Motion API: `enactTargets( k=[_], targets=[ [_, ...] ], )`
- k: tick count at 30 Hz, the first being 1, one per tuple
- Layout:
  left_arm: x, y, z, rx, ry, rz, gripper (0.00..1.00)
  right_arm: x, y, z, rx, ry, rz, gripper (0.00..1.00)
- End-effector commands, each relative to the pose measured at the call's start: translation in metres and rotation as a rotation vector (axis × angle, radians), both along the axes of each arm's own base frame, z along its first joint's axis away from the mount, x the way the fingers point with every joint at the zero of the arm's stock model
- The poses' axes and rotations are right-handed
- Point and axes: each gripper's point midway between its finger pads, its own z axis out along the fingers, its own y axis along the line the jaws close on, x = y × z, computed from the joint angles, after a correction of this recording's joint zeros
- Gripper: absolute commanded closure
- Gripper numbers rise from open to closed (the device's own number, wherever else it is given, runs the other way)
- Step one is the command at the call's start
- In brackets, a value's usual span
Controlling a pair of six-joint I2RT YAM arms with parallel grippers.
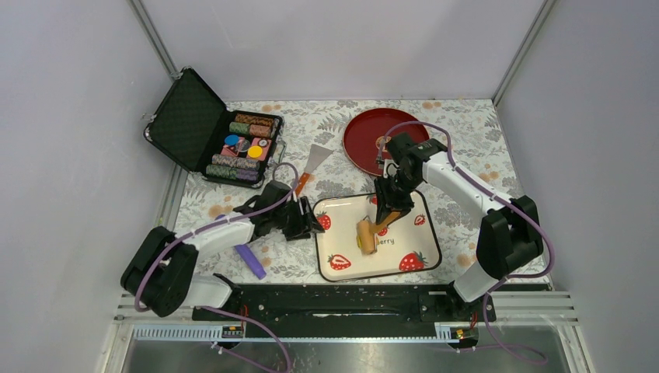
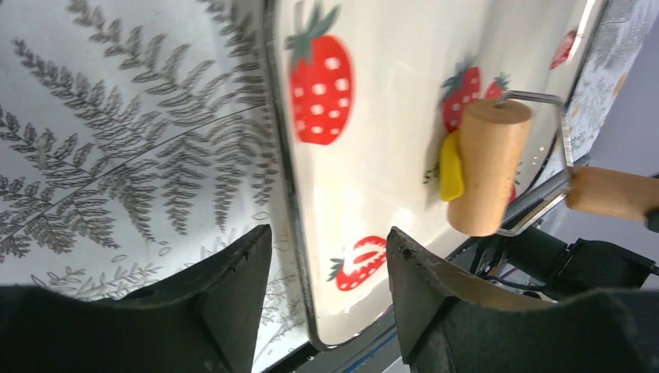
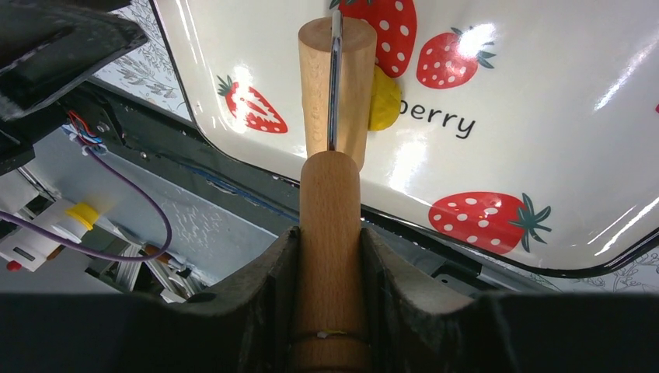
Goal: Roll out the dumpling wrappers from the dough
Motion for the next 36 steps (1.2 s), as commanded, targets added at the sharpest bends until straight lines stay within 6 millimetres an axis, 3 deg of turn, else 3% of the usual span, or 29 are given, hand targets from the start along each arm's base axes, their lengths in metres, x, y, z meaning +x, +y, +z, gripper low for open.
enactTargets(
  k=[1, 4, 8, 13, 18, 22, 36],
  targets=[
    [0.021, -0.005, 0.048, 0.052, -0.184, -0.011, 0.43, 0.005, -0.001, 0.025, 0.033, -0.067, 0.002, 1.00],
    [0.021, -0.026, 0.073, 0.011, -0.236, -0.056, 0.44, 0.005, 0.000, 0.026, 0.037, -0.071, 0.003, 1.00],
    [0.017, -0.061, 0.080, -0.052, -0.224, -0.122, 0.47, 0.004, 0.001, 0.027, 0.043, -0.068, 0.001, 1.00],
    [0.011, -0.104, 0.068, -0.112, -0.171, -0.190, 0.56, 0.004, 0.000, 0.027, 0.044, -0.066, -0.004, 1.00],
    [0.002, -0.129, 0.048, -0.134, -0.111, -0.217, 0.64, 0.003, 0.000, 0.027, 0.046, -0.065, -0.003, 1.00],
    [-0.002, -0.136, 0.039, -0.125, -0.090, -0.228, 0.67, 0.003, 0.000, 0.027, 0.047, -0.062, -0.003, 1.00],
    [-0.007, -0.134, 0.010, -0.083, -0.021, -0.212, 0.75, 0.004, 0.003, 0.029, 0.061, -0.060, -0.004, 1.00]
  ],
)
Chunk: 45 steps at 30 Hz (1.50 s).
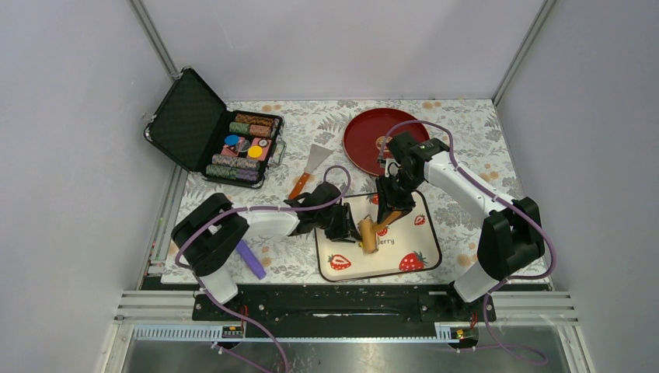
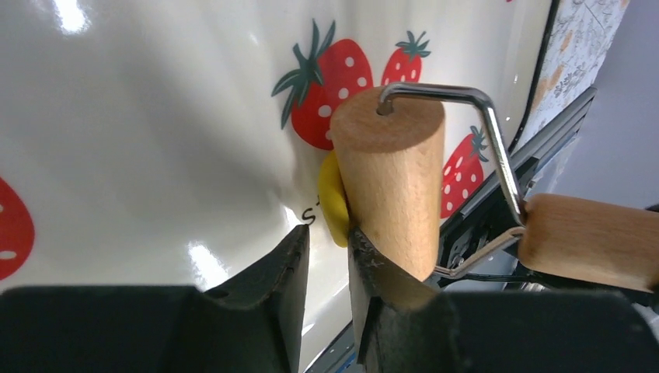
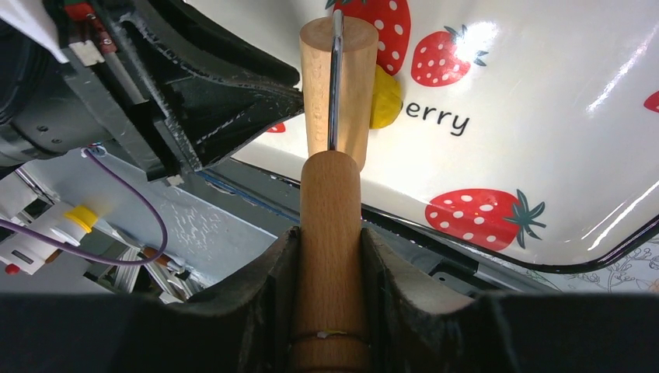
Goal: Roll out the dumpling wrappers from the dough
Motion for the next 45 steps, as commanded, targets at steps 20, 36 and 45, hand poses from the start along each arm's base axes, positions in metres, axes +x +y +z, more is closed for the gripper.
enactTargets(
  k=[20, 36, 45],
  targets=[
    [0.011, 0.004, -0.007, 0.104, -0.023, 0.014, 0.78, 0.008, 0.016, 0.050, 0.167, -0.071, -0.033, 1.00],
    [0.026, 0.055, 0.048, 0.104, -0.111, 0.098, 0.61, 0.015, -0.019, 0.037, -0.025, -0.116, -0.031, 1.00],
    [0.015, 0.127, 0.006, 0.218, -0.004, 0.196, 0.51, 0.010, -0.018, 0.024, -0.026, -0.069, -0.022, 1.00]
  ],
)
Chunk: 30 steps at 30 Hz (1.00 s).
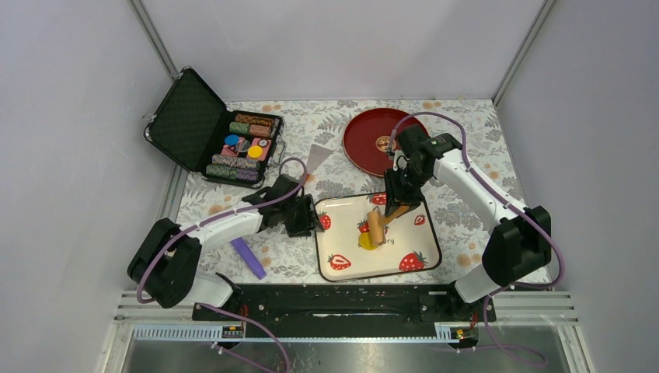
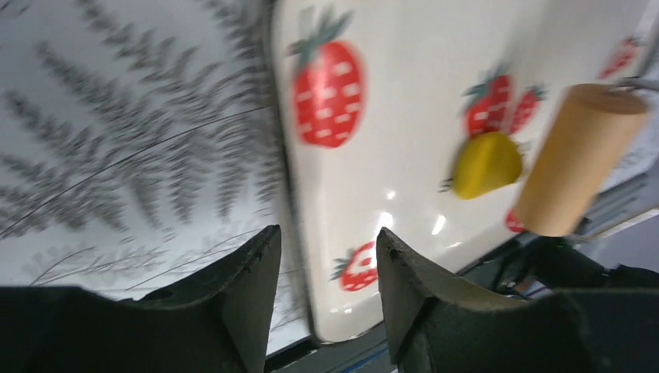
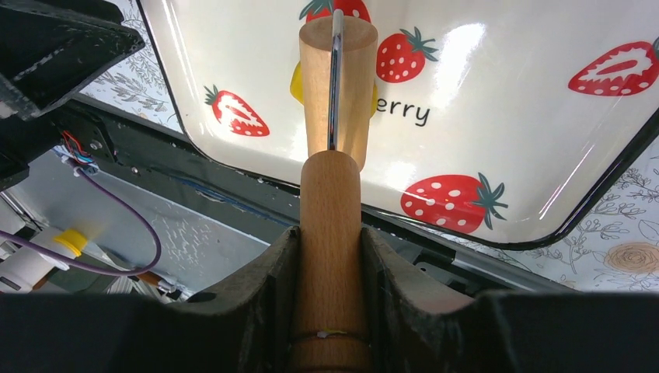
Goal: Roll out the dumpling wrappers from the dough
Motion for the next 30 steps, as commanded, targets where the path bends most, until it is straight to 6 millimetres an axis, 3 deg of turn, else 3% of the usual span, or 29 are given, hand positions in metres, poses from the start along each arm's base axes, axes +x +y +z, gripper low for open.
enactTargets(
  k=[1, 12, 18, 30],
  targets=[
    [-0.013, 0.024, -0.019, 0.058, 0.051, 0.009, 0.51, -0.001, 0.001, 0.002, 0.013, 0.011, 0.014, 1.00],
    [-0.020, 0.014, -0.046, -0.016, 0.118, -0.014, 0.58, -0.009, -0.009, -0.019, -0.045, 0.054, 0.006, 1.00],
    [-0.019, 0.018, -0.059, 0.022, 0.165, 0.003, 0.74, -0.013, -0.015, -0.029, -0.077, 0.076, 0.010, 1.00],
    [0.000, 0.026, -0.064, 0.104, 0.165, 0.036, 0.98, -0.019, -0.030, -0.044, -0.192, 0.087, 0.021, 1.00]
  ],
)
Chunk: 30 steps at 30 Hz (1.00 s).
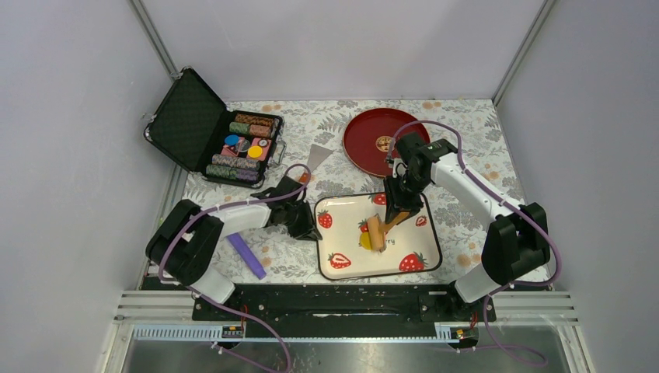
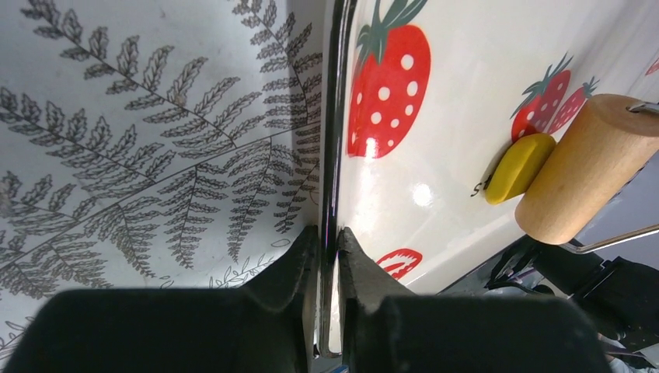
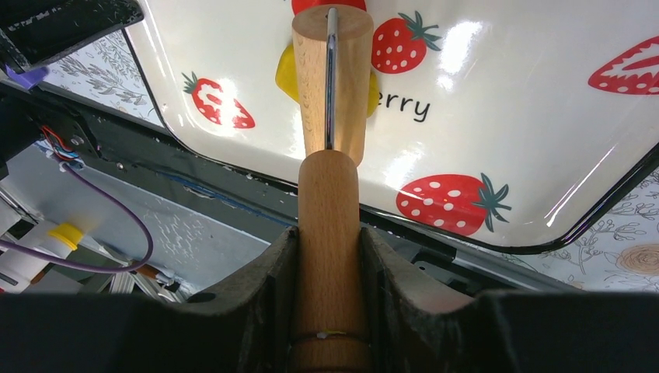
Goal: Roll out the dumpling wrappers from the dough
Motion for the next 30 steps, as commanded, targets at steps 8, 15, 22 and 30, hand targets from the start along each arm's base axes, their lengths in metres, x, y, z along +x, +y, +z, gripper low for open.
enactTargets(
  k=[8, 15, 22, 30],
  targets=[
    [0.027, 0.032, -0.020, 0.144, -0.020, 0.074, 1.00, -0.009, -0.029, -0.035, -0.281, 0.039, 0.054, 1.00],
    [0.027, 0.058, -0.025, 0.199, -0.011, 0.106, 1.00, -0.001, -0.034, -0.040, -0.346, 0.018, 0.037, 1.00],
    [0.022, 0.083, -0.032, 0.216, 0.017, 0.157, 1.00, 0.001, -0.044, -0.044, -0.405, 0.016, 0.032, 1.00],
    [0.017, 0.095, -0.036, 0.226, 0.043, 0.182, 1.00, 0.000, -0.047, -0.046, -0.424, 0.019, 0.030, 1.00]
  ],
)
